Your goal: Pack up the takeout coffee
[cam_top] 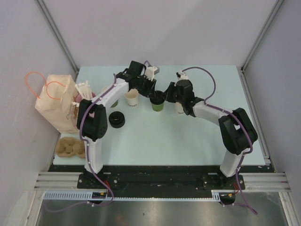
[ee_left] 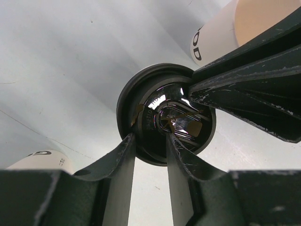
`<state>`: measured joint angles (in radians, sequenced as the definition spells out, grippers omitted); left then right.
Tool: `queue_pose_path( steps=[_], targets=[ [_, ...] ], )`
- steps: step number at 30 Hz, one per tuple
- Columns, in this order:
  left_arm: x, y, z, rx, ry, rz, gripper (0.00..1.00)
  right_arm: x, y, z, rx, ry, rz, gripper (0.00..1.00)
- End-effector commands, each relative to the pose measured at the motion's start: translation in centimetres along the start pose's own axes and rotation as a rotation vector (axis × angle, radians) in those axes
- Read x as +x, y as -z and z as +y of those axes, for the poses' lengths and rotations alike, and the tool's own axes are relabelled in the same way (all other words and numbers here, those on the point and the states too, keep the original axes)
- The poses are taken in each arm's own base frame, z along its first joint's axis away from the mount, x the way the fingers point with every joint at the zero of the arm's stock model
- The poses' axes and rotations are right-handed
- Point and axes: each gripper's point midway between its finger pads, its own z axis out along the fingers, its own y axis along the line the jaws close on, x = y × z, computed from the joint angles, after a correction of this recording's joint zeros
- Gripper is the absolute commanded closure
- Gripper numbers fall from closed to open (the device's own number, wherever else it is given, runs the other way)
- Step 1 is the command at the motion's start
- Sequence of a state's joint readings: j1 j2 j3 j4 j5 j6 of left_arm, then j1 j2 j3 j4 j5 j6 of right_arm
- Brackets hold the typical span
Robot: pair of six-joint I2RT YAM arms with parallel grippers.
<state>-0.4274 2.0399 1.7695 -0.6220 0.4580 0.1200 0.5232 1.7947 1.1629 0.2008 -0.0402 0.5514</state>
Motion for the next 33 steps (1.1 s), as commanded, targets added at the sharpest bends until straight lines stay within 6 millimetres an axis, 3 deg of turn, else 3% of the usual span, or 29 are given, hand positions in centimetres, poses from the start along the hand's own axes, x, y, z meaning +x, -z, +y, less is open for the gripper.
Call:
queue_pose_path(
  steps=[1, 8, 23, 27, 33],
  targets=[
    [1.4, 0.2, -0.9, 0.034, 0.042, 0.038, 0.63, 9.2, 0.0, -5.3, 0.141, -0.036, 0.239, 0.8],
    [1.2, 0.6, -1.0, 0.036, 0.036, 0.026, 0.62, 11.5, 0.5, -7.2, 0.179, -0.057, 0.272, 0.82],
    [0.8, 1.2, -1.1, 0.032, 0.022, 0.012, 0.61, 12.5, 0.8, -8.1, 0.2, -0.047, 0.309, 0.82],
    [0.2, 1.9, -1.2, 0.029, 0.012, -0.007, 0.6, 11.5, 0.7, -7.2, 0.172, -0.042, 0.28, 0.82],
    [-1.8, 3.2, -1.9, 0.044, -0.013, -0.058, 0.55, 7.1, 1.3, -4.7, 0.114, -0.046, 0.171, 0.71]
  ],
)
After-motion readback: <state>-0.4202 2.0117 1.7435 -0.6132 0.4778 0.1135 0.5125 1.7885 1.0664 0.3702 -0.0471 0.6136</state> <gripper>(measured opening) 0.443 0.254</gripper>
